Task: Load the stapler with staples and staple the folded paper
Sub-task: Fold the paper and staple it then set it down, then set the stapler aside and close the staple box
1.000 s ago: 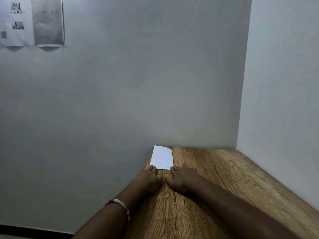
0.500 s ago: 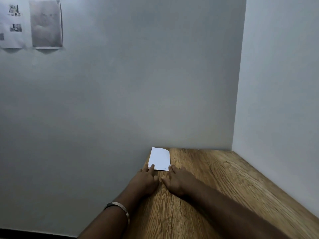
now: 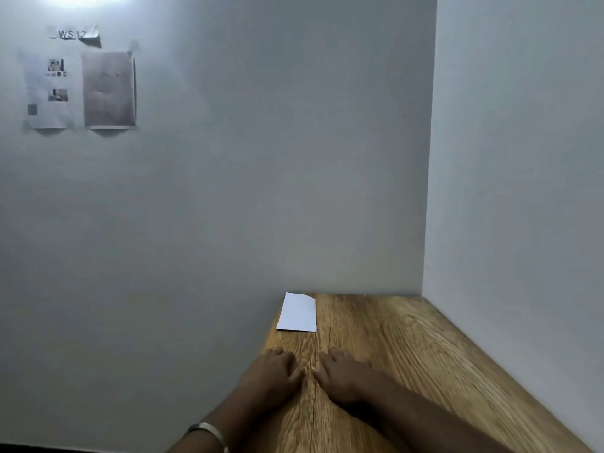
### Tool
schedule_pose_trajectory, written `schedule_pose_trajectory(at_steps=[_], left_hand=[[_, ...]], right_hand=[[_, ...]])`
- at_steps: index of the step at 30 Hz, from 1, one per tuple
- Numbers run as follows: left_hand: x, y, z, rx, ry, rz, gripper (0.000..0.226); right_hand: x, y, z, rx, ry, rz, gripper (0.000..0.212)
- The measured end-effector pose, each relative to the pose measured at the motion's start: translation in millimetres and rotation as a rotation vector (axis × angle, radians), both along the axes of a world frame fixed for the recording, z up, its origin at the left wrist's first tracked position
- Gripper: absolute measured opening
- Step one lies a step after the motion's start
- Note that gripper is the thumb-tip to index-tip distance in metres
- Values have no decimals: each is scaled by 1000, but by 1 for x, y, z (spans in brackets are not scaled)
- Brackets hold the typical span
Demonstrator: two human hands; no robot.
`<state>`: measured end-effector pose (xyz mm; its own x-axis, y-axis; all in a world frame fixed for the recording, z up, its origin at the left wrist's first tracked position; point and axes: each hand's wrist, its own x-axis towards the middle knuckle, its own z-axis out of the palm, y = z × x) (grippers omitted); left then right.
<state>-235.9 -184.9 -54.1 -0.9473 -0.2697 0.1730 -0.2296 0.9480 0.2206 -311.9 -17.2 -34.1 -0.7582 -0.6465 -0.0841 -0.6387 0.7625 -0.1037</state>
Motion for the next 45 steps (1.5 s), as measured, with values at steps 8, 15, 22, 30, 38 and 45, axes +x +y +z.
schedule_pose_trajectory(at_steps=[8, 15, 22, 30, 38, 45], left_hand=[[70, 54, 4, 63, 146, -78, 34], [123, 99, 8, 270, 223, -152, 29], [163, 136, 13, 439, 230, -282, 29], [178, 169, 12, 442, 196, -395, 48], [166, 164, 7, 301, 167, -410, 50], [156, 160, 5, 266, 180, -433, 40]], right_hand=[[68, 49, 16, -97, 81, 58, 41], [123, 93, 26, -229, 92, 122, 34], [157, 138, 24, -356, 50, 143, 31], [173, 173, 25, -467, -57, 135, 26], [168, 230, 10, -562, -15, 58, 52], [166, 233, 3, -595, 37, 25, 40]])
